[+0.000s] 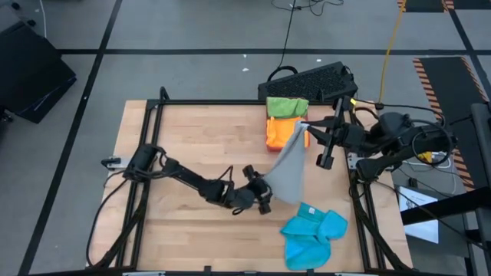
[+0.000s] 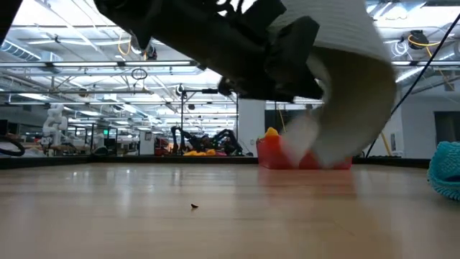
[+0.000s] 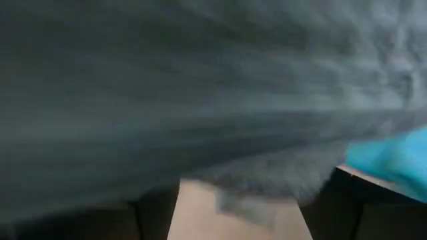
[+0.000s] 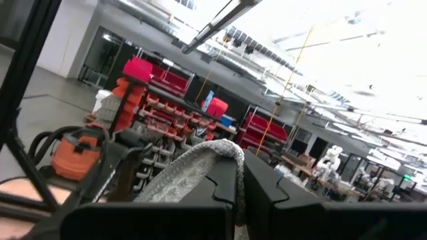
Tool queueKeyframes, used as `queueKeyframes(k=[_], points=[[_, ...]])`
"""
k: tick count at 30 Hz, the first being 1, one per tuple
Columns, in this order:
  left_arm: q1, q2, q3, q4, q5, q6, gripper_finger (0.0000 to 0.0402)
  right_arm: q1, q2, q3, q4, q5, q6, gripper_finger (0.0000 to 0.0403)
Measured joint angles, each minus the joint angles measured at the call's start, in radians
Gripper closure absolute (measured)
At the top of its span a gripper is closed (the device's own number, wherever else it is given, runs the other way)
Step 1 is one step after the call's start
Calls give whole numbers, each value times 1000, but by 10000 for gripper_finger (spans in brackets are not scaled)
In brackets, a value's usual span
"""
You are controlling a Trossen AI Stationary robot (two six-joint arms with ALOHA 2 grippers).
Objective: Fold microfiber towels
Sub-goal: Fold the gray microfiber cloth
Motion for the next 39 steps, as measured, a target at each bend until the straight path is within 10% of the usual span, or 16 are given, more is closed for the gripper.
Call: queueKeyframes(k=[6,14,33,39], points=[[49,0,0,-37,211,-88,131,0,0,0,47,-1,-19,399],[32,-28,-1,-40,156,-75,160,0,0,0,19,-1,-6,399],[-242,-317,1,-269,-147,-10,223,1,43,0,-95,-2,129,399],[-313,-346,1,-407,-509,-16,220,1,64,0,-90,-52,139,399]])
